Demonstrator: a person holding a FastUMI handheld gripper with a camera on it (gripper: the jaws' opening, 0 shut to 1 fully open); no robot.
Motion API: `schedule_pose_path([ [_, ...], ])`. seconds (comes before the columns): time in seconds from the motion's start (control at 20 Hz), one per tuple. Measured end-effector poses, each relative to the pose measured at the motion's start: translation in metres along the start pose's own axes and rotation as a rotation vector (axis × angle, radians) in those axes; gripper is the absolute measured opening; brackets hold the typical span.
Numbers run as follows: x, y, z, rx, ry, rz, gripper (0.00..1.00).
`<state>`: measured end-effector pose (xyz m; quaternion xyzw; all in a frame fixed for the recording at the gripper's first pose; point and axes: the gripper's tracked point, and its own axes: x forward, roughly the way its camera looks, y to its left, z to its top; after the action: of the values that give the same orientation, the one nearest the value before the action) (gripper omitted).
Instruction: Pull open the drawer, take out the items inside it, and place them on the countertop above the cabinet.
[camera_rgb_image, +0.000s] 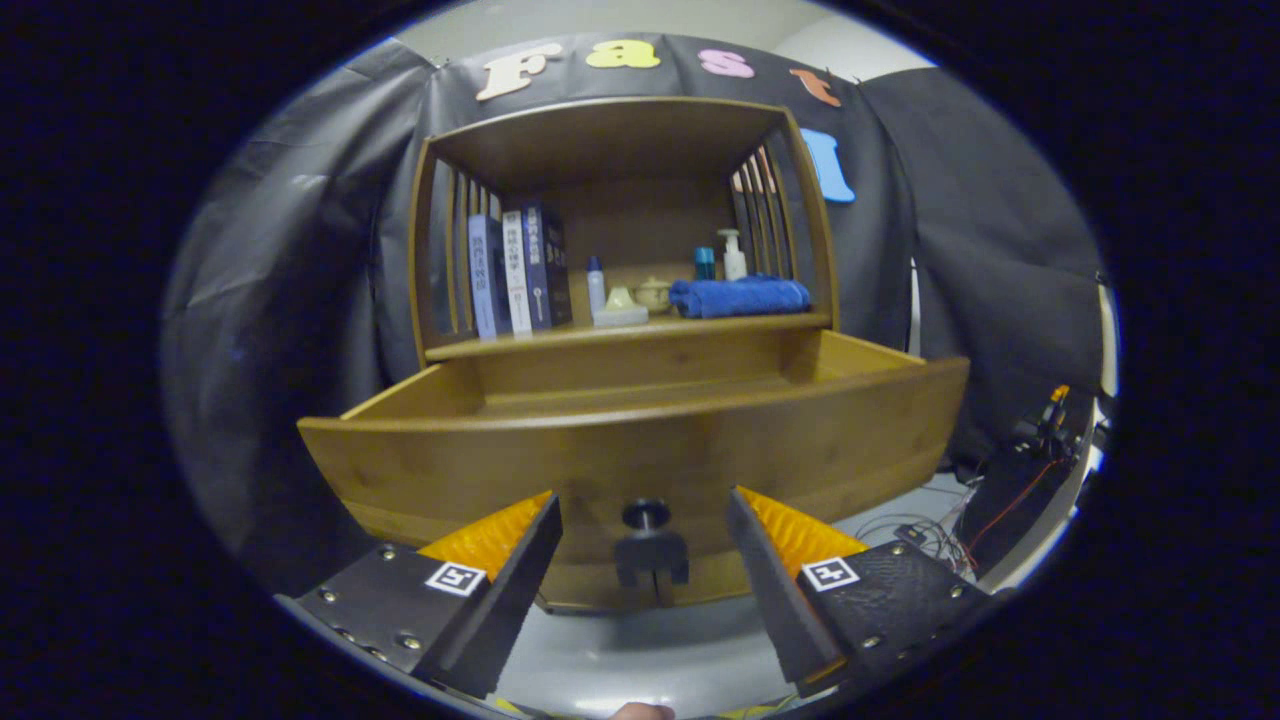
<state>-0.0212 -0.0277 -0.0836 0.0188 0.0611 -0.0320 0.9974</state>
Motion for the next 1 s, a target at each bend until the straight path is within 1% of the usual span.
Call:
schedule_pose_path([
  [0.1, -0.001, -0.011, -0.004, -0.005, -0.005, -0.029, 0.99],
  [0.2, 0.003, -0.008, -0.008, 0.005, -0.008, -0.025, 0.99],
  [0.35, 0.016, 0.001, -0.012, -0.019, 0.004, -0.009, 0.99],
  [0.45, 0.031, 0.018, -0.013, -0.008, 0.010, 0.033, 0.99],
  [0.5, 0.034, 0.027, -0.017, -0.021, 0.036, 0.053, 0.99],
  [0.55, 0.043, 0.021, -0.010, -0.050, 0.012, 0.045, 0.99],
  [0.7, 0.045, 0.030, -0.010, -0.055, 0.015, 0.027, 0.99],
  [0.8, 0.059, 0.035, -0.004, -0.113, 0.021, 0.019, 0.99],
  [0.85, 0.063, 0.035, -0.002, -0.122, 0.025, 0.019, 0.99],
  [1.0, 0.085, 0.036, 0.007, -0.109, 0.002, 0.030, 0.99],
])
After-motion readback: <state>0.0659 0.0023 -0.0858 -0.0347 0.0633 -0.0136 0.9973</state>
